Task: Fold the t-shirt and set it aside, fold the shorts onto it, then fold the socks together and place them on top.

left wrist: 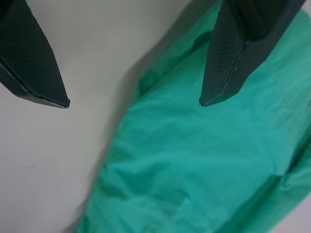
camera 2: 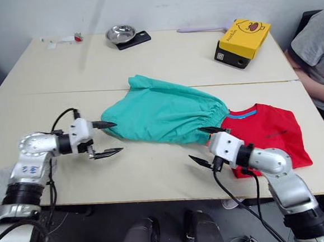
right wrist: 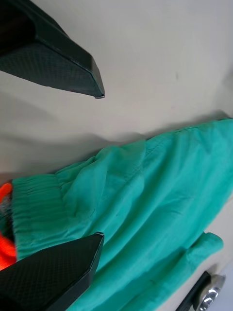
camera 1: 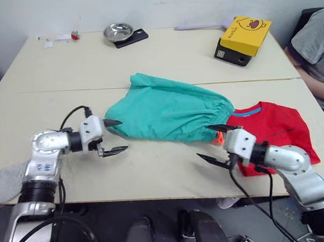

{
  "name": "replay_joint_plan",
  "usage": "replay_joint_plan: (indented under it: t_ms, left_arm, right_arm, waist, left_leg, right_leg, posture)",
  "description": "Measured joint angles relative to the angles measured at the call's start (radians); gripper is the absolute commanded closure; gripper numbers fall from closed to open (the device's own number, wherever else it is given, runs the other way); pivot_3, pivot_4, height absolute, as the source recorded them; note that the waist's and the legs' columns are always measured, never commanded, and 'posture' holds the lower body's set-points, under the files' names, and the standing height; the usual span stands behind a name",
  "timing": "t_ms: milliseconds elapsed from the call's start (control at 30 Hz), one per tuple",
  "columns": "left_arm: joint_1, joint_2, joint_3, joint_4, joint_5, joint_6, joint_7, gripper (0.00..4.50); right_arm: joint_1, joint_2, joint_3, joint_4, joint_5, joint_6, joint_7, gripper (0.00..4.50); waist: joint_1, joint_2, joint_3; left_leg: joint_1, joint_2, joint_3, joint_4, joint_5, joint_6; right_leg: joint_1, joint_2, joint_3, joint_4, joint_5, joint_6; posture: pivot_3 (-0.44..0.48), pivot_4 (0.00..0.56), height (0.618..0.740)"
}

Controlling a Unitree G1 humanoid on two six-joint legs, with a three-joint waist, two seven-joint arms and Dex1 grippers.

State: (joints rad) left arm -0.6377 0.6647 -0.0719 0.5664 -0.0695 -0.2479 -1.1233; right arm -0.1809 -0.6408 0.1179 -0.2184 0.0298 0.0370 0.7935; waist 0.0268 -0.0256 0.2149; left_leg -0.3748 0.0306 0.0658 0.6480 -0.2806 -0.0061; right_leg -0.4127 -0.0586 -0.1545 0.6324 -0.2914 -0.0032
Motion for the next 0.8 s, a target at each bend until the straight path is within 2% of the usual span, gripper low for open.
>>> replay_joint_plan:
  t_ms: [67,100,133,233,367,533,600,700,800]
  left_arm:
    - [-0.065,-0.023,-0.029,0.105,0.042,-0.042,0.012,0.01]
    - [-0.099,-0.038,-0.039,0.151,0.054,-0.068,0.017,0.4]
    - [-0.129,-0.049,-0.051,0.187,0.069,-0.087,0.024,0.6]
    - [-0.177,-0.071,-0.064,0.273,0.088,-0.126,0.038,1.53]
    - [-0.207,-0.082,-0.067,0.345,0.099,-0.153,0.025,2.9]
    - [-0.185,-0.076,-0.062,0.329,0.067,-0.109,-0.062,4.49]
    - [-0.131,-0.058,-0.052,0.255,0.029,-0.069,-0.113,4.5]
    - [-0.007,-0.005,-0.031,0.063,-0.031,0.033,-0.17,4.5]
    - [0.167,0.079,-0.001,-0.198,-0.094,0.18,-0.191,4.5]
  right_arm:
    - [-0.034,0.012,0.034,0.043,-0.065,0.005,-0.034,0.0]
    - [-0.054,0.019,0.044,0.063,-0.091,0.006,-0.048,0.0]
    - [-0.074,0.023,0.055,0.07,-0.112,0.008,-0.059,0.0]
    - [-0.099,0.026,0.072,0.077,-0.153,0.012,-0.082,0.59]
    - [-0.109,0.048,0.08,0.095,-0.189,0.021,-0.1,2.06]
    - [-0.111,0.055,0.105,0.097,-0.199,0.004,-0.098,3.75]
    - [-0.113,0.055,0.109,0.105,-0.197,-0.017,-0.085,4.46]
    - [-0.122,0.048,0.114,0.116,-0.177,-0.071,-0.04,4.46]
    - [-0.122,0.023,0.113,0.13,-0.132,-0.155,0.022,4.46]
  waist:
    - [0.0,0.0,0.0]
    - [0.0,0.0,0.0]
    - [0.0,0.0,0.0]
    - [-0.001,0.0,0.0]
    - [-0.002,0.0,0.0]
    - [-0.006,0.0,0.0]
    - [-0.01,0.0,0.0]
    - [-0.02,0.0,0.0]
    - [-0.031,0.0,0.0]
  left_leg:
    - [-0.001,0.0,0.002,0.0,-0.001,0.001]
    - [-0.001,-0.001,0.002,0.0,-0.001,0.001]
    - [-0.001,-0.001,0.002,0.001,-0.001,0.001]
    - [-0.001,-0.002,0.003,0.001,-0.001,0.002]
    - [0.0,-0.002,0.003,0.002,-0.002,0.002]
    - [0.001,-0.001,0.003,0.002,-0.001,0.001]
    - [0.002,0.0,0.004,0.001,-0.001,0.001]
    - [0.003,0.0,0.004,0.0,-0.001,0.001]
    - [0.003,0.0,0.005,0.0,-0.001,0.001]
  right_leg:
    - [-0.001,0.0,0.001,0.001,0.003,-0.003]
    - [-0.002,-0.001,0.001,0.001,0.003,-0.003]
    - [-0.002,-0.001,0.001,0.001,0.003,-0.003]
    - [-0.001,-0.001,0.001,0.001,0.003,-0.003]
    - [-0.001,-0.001,0.002,0.002,0.003,-0.003]
    - [-0.001,-0.001,0.002,0.005,0.003,-0.003]
    - [-0.001,0.0,0.003,0.005,0.003,-0.003]
    - [-0.001,0.0,0.004,0.005,0.003,-0.004]
    - [-0.001,0.0,0.005,0.005,0.003,-0.004]
  posture:
    - [0.0,0.15,0.74]
    - [0.0,0.15,0.74]
    - [0.0,0.15,0.74]
    - [0.0,0.15,0.74]
    - [0.0,0.15,0.74]
    - [0.0,0.15,0.74]
    - [0.0,0.15,0.74]
    - [0.0,0.15,0.74]
    - [0.0,0.15,0.74]
